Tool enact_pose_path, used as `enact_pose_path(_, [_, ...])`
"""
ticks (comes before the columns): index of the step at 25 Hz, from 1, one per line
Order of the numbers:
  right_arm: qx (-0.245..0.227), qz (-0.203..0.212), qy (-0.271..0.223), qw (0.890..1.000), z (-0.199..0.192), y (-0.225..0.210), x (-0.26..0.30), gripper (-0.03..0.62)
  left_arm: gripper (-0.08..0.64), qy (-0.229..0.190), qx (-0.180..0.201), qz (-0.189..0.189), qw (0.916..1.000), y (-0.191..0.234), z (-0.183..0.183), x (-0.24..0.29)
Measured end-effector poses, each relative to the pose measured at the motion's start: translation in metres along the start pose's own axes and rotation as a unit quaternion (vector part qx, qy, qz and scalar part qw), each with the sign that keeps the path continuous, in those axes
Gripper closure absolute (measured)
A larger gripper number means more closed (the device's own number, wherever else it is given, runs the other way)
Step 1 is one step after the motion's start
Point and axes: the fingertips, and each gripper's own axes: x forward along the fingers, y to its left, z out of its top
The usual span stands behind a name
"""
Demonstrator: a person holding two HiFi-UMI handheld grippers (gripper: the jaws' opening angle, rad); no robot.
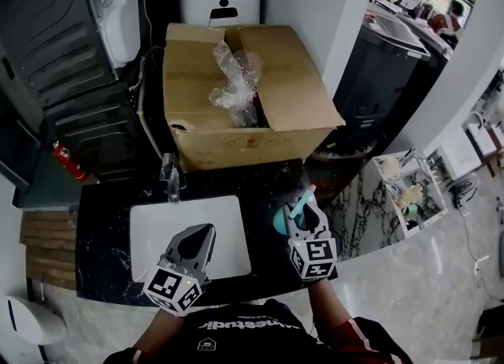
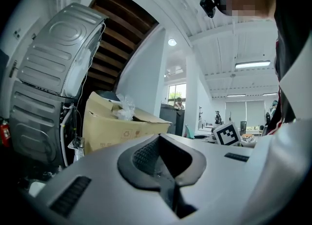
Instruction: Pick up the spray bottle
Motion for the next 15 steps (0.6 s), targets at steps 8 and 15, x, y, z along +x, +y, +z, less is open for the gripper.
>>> enact_pose_path(8, [-0.012, 0.112, -0.015, 0.994, 0.040, 0.091, -0.012, 0.416, 0.545, -0.025, 0.001, 0.027, 0.9993, 0.017, 0.013, -0.032])
enact_pose_path(15, [-0.010, 0.206, -0.018, 0.978, 0.048, 0.166, -0.031, 0.416, 0.546, -0.034, 0.003, 0.050, 0.9981, 0.029, 0.020, -0.053])
